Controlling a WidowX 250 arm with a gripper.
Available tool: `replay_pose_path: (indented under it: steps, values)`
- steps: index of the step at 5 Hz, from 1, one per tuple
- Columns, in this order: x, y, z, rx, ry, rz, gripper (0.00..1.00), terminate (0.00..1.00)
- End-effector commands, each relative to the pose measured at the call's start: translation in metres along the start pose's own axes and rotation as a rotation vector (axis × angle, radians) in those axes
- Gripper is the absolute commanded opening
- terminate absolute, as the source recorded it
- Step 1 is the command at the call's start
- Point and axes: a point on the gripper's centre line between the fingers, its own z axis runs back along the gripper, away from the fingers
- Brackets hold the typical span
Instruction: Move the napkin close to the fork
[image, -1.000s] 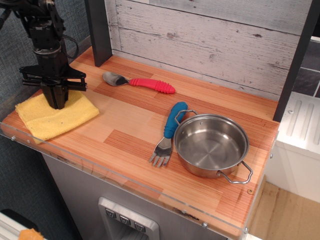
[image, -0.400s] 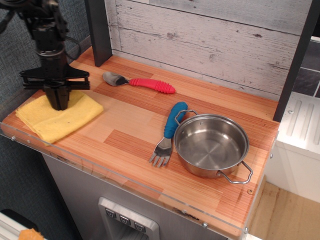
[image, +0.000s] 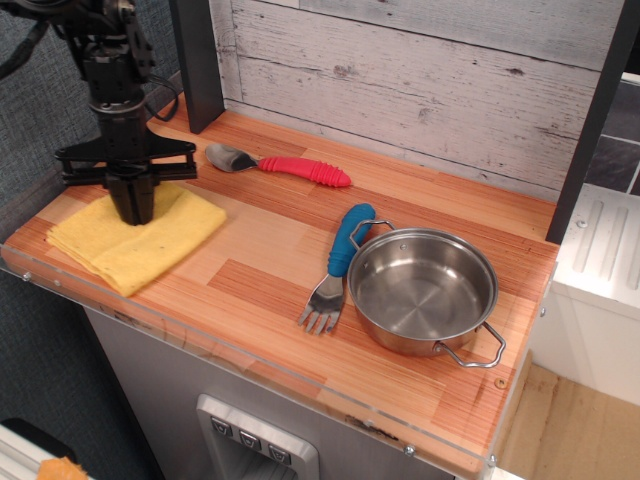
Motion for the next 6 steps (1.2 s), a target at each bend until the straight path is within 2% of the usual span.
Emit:
replay_pose_path:
  steps: [1, 2, 4, 6]
  values:
    - [-0.027, -0.036, -0.014, 0.026, 0.072, 0.034, 0.00, 0.00]
    - [-0.031, -0.044, -0.011, 0.008, 0.069, 0.080, 0.00, 0.00]
    - [-0.039, -0.060, -0.011, 0.016, 0.062, 0.130, 0.00, 0.00]
    - [-0.046, -0.072, -0.013, 0.019, 0.063, 0.087, 0.00, 0.00]
